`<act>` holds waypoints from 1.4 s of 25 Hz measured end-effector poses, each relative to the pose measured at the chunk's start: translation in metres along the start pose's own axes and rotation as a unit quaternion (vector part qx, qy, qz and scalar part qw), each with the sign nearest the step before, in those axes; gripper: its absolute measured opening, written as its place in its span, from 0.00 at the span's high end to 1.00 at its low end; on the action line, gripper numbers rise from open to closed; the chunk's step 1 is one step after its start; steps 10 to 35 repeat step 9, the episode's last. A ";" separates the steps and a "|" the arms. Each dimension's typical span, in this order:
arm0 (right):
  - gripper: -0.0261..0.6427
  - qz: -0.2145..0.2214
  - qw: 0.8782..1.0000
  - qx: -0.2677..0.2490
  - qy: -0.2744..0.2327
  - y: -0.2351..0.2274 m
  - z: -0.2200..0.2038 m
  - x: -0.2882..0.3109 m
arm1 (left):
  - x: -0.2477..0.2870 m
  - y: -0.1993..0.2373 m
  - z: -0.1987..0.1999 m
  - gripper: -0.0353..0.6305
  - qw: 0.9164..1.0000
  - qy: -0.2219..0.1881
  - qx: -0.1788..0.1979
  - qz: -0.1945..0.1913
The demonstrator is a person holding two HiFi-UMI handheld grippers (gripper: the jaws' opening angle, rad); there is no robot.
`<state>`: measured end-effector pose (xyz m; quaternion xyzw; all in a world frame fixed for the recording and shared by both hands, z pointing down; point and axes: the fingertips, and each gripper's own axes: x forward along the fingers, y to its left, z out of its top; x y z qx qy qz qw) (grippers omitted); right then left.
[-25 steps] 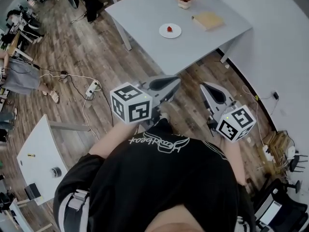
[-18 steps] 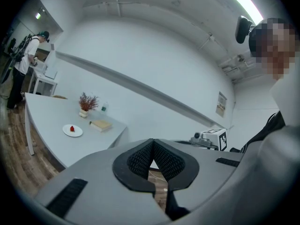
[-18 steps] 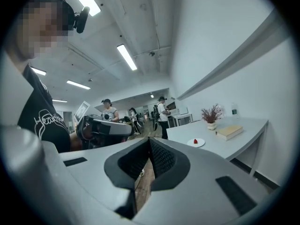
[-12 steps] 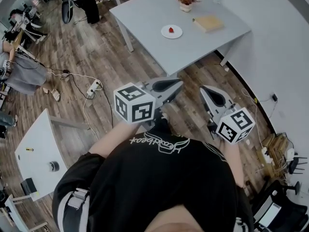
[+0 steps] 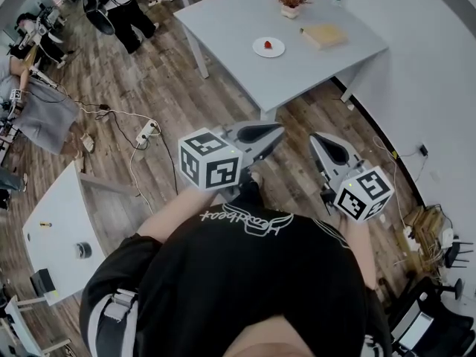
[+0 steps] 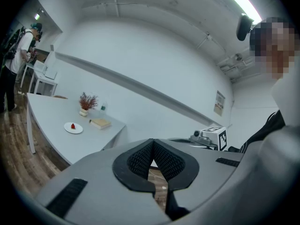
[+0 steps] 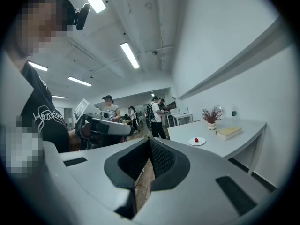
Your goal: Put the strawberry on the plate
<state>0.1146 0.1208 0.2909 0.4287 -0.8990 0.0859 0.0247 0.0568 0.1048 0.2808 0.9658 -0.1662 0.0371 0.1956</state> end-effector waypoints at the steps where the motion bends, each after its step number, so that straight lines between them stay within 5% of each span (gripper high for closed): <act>1: 0.95 0.001 1.000 -0.001 0.001 0.002 0.000 0.000 | -0.001 0.000 0.000 0.94 1.000 0.000 0.000 0.001; 35: 0.95 0.005 1.000 -0.005 0.003 0.013 0.000 0.001 | -0.013 -0.005 -0.002 0.94 1.000 -0.001 0.001 0.006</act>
